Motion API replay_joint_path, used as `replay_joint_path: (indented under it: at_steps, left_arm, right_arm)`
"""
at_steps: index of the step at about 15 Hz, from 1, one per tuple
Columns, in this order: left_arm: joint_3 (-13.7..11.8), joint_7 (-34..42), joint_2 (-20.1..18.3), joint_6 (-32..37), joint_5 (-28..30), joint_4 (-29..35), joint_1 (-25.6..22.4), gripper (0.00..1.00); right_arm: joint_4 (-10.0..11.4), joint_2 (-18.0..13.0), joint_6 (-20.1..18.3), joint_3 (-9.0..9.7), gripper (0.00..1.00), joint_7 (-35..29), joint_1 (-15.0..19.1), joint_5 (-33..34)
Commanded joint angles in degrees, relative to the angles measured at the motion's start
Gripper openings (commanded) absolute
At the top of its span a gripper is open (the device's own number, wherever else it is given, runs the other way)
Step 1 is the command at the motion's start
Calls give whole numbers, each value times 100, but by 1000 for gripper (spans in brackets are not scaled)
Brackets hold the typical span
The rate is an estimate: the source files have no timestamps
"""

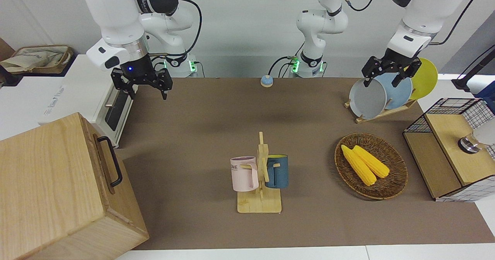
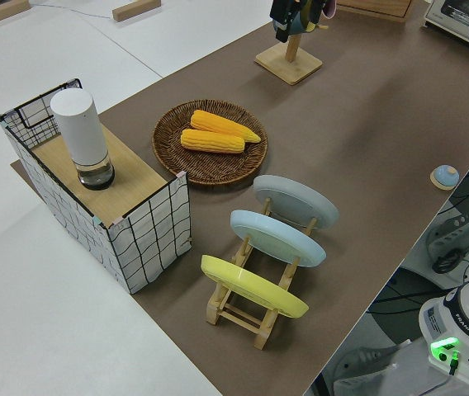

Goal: Slide drawer open with right arm

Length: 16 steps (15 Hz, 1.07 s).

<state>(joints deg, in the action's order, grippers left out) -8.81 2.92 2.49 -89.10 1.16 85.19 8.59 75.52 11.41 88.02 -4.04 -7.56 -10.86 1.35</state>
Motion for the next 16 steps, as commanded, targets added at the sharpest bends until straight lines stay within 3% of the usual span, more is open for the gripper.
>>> replay_joint_path:
  at_steps: [1,8,16]
  left_arm:
    - [-95,42,76,-2,-72,-117,99,995]
    - [-95,42,76,-2,-63,-117,99,995]
    - [-95,42,76,-2,-72,-117,99,998]
  right_arm:
    - [-55,37,48,17,987,114,119,-91]
    - [-55,28,48,0,987,61,14,-74]
    - [-55,11,48,9,987,360,120,-100]
